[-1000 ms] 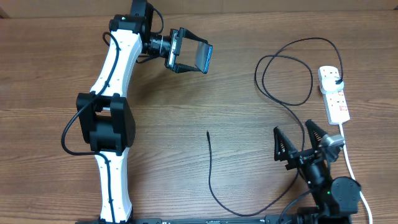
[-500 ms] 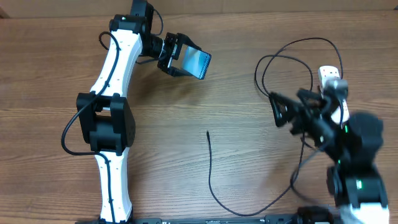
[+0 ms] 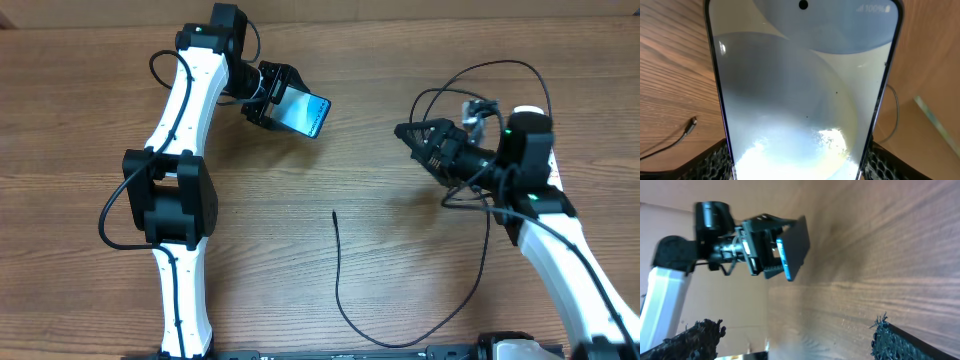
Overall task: Plug charger to phone and switch on socket
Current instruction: 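Raise the right gripper and move it open toward the held phone, then close the right gripper on the phone's side edge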
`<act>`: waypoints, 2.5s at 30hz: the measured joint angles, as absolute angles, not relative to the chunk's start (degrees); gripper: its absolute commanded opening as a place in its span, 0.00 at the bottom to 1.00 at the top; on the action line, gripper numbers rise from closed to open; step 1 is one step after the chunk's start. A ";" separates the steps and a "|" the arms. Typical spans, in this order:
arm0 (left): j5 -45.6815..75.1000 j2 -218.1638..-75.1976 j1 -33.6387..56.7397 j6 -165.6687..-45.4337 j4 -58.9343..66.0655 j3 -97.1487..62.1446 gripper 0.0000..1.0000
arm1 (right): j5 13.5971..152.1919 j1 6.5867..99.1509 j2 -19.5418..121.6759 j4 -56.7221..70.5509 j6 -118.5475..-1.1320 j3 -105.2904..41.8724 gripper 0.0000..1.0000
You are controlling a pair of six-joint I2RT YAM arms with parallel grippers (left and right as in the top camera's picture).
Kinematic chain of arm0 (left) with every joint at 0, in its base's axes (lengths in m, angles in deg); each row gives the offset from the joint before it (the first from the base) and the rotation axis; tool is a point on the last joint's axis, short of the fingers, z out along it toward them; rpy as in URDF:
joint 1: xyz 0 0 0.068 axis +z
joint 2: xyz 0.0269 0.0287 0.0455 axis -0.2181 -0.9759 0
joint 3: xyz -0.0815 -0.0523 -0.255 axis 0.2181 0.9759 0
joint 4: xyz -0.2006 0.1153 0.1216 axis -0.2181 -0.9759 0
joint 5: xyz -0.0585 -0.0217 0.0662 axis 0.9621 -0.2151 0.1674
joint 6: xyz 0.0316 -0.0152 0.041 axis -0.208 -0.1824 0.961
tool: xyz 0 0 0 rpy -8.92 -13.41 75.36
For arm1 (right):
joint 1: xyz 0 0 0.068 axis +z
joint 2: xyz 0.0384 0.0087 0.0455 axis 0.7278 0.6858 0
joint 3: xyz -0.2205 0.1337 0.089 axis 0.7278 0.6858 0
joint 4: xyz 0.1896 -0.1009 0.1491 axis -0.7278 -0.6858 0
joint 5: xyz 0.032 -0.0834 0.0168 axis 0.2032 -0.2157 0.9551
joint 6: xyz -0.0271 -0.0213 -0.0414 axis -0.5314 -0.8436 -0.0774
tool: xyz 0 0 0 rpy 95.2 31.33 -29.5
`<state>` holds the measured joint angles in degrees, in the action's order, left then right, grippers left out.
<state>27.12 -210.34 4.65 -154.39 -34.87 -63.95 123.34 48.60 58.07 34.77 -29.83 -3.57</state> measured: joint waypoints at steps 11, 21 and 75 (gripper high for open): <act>21.09 -210.34 0.26 -158.00 -36.01 -63.95 0.04 | 123.80 55.17 66.18 42.42 -26.84 -3.57 1.00; 19.32 -210.34 -4.42 -160.18 -35.98 -63.95 0.04 | 120.00 58.32 66.18 41.24 -27.29 -3.57 1.00; 25.27 -210.34 -15.13 -169.54 -34.02 -63.99 0.04 | 103.04 61.05 66.18 36.13 -28.67 -3.59 0.21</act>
